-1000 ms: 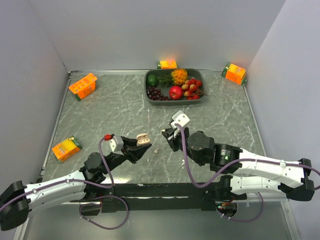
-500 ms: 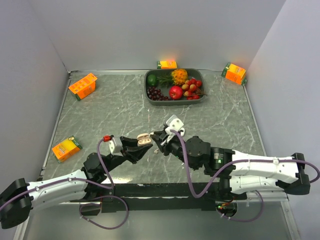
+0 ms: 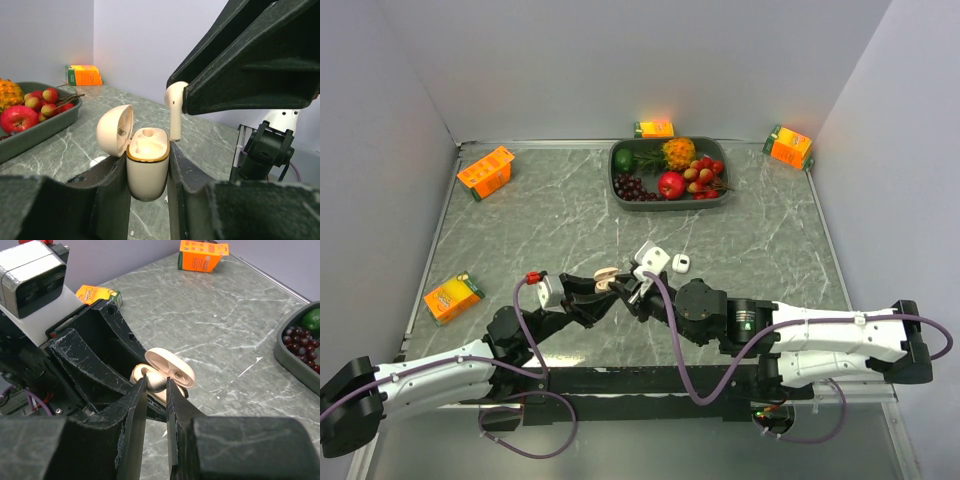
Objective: Insert the wireless bluetooth earbuds into the charging case
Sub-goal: Place the earbud in the charging case.
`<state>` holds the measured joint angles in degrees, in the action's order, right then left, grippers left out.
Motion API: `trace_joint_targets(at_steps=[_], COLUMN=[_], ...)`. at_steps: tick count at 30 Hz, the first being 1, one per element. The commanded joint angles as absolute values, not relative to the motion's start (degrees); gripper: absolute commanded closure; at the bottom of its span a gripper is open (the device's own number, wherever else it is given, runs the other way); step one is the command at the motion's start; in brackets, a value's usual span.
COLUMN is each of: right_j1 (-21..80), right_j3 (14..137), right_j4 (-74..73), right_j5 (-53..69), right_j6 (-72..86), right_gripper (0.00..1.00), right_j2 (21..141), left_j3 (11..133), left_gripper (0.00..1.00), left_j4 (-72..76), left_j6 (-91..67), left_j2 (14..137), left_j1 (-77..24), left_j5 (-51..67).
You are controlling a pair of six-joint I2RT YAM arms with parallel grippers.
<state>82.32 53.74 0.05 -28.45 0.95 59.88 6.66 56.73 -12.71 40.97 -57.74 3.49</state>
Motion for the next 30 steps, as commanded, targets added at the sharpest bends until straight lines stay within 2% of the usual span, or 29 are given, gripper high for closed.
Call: trace_joint_targets(at_steps=[1,30], right_j1=[82.62,85.08], right_j3=[57.04,59.24], right_j4=[2.72,1.93], right_j5=[-29.09,-34.98], right_j6=[0.7,0.53], right_gripper=[1.0,1.0], right_j2=[61.35,66.45], left_j3=[6.5,6.42], left_gripper=[0.99,0.99], left_j4=[60.64,60.03], left_j6=[-12.22,-13.09], left_j2=[40.43,39.29], left_j1=[-57.92,-57.92], left_j5=[4.75,3.34])
